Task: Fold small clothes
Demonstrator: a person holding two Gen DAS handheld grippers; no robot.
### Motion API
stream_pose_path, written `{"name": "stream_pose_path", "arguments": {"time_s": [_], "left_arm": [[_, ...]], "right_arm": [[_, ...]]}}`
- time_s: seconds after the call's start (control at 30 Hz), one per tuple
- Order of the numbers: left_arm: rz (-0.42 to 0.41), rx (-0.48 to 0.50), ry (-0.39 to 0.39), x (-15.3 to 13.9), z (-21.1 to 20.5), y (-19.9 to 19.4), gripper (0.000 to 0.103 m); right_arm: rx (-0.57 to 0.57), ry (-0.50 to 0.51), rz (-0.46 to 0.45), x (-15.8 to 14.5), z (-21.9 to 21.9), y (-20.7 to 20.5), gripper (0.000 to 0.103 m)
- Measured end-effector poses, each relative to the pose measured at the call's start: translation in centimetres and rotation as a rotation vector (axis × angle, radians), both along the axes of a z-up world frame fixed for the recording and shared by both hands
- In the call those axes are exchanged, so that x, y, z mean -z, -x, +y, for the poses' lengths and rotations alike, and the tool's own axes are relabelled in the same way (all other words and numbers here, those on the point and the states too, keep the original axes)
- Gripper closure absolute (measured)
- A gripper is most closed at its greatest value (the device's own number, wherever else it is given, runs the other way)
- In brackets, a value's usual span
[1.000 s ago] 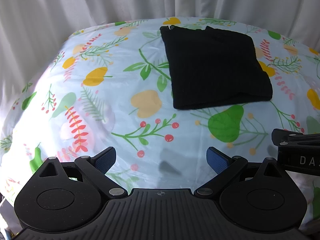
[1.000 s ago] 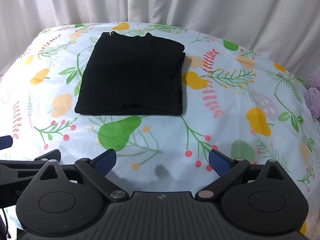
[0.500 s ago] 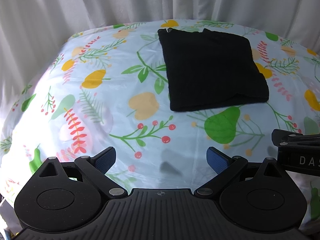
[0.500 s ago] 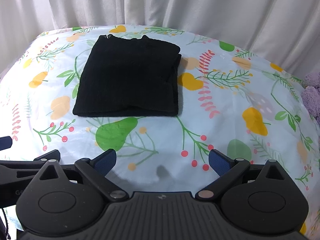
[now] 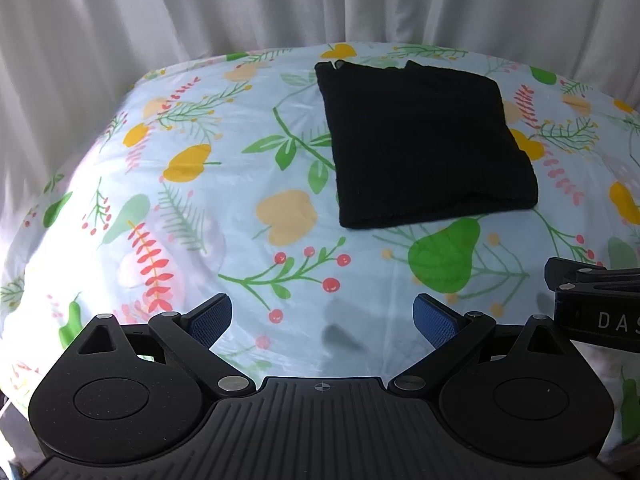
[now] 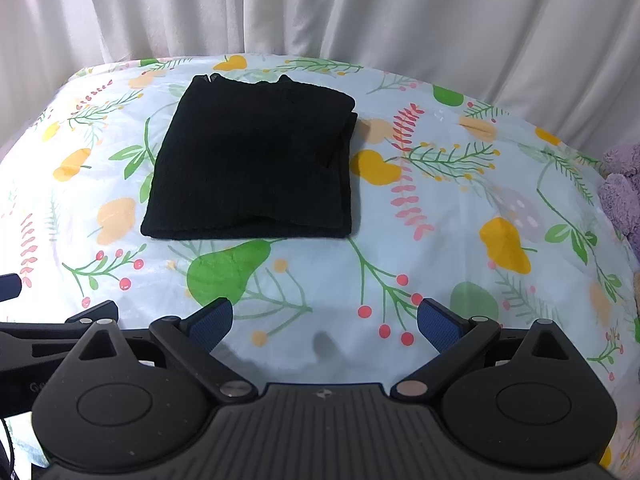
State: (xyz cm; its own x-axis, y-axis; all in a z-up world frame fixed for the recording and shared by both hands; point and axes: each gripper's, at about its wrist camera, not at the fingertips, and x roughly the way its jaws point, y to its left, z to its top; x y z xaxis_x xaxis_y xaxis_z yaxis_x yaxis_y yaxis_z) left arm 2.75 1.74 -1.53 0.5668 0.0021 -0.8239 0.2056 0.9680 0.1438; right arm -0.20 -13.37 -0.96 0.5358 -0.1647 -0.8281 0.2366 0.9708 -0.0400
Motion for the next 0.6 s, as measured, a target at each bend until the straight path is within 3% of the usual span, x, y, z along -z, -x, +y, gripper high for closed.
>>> {"name": "stream_pose_path", "arguments": {"time_s": [0.6], "left_arm": [[-0.014, -0.022, -0.012, -0.15, -0.35, -0.13, 0.003]], "right_arm": [[-0.009, -0.008, -0.009, 0.05, -0.21, -0.66, 0.004]]}}
